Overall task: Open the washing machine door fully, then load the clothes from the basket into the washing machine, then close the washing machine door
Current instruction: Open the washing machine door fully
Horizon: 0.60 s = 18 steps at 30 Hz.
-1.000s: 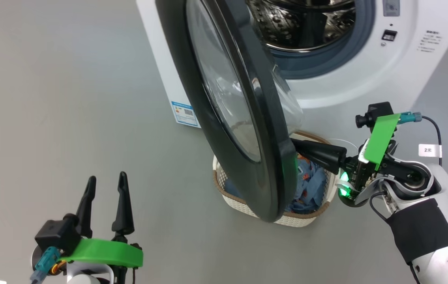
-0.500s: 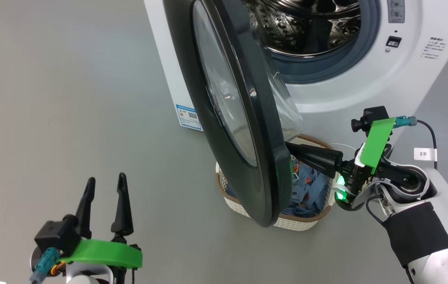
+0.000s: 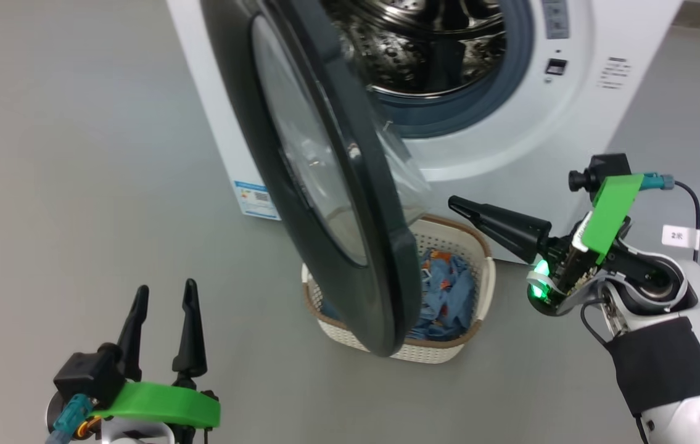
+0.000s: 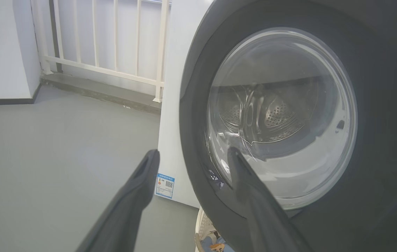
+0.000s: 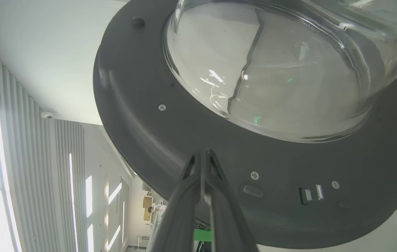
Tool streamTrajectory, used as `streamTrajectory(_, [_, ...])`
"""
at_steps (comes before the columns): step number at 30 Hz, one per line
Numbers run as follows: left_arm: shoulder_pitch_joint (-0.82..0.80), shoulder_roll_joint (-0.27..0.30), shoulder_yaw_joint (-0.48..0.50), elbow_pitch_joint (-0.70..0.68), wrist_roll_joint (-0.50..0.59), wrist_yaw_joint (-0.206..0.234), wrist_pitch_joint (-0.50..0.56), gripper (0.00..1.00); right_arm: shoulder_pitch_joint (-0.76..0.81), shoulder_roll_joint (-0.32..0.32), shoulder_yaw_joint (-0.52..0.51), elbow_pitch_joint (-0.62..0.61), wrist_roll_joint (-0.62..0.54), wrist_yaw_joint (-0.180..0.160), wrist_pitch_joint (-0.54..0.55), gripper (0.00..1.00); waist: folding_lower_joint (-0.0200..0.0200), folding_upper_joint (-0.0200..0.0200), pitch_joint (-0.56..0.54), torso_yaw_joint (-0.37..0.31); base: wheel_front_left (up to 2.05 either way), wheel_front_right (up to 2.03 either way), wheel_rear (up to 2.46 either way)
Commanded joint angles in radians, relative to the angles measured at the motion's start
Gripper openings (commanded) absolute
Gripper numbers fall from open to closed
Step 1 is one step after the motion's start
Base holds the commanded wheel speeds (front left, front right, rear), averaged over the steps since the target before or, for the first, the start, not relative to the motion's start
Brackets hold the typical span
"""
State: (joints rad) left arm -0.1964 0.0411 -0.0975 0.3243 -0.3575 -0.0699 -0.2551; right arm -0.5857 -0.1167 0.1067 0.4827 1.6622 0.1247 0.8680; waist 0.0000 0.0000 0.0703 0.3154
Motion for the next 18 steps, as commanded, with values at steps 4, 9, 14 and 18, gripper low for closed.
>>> streamTrajectory(4, [-0.006,0.019,0.028,-0.019,0.013,-0.006,-0.007,1.0,0.041,0.005,-0.001,-0.087,-0.052,0.006,-0.039,1.0,0.0,0.0,-0.014,-0.067,0.0,0.0,0.0])
streamTrajectory(9, [0.003,0.024,0.035,-0.025,0.012,-0.002,-0.007,1.0,0.094,0.005,-0.008,-0.164,-0.094,0.006,-0.094,1.0,0.0,0.0,-0.021,-0.128,0.0,0.0,0.0])
streamTrajectory(14, [0.016,0.031,0.039,-0.038,0.014,0.002,-0.007,1.0,0.141,0.0,-0.008,-0.246,-0.141,0.006,-0.157,1.0,0.0,0.0,-0.032,-0.187,0.0,0.0,0.0])
streamTrajectory(18, [0.03,0.034,0.042,-0.045,0.012,0.008,-0.007,1.0,0.179,-0.002,-0.01,-0.301,-0.169,0.006,-0.215,1.0,0.0,0.0,-0.039,-0.224,0.0,0.0,0.0])
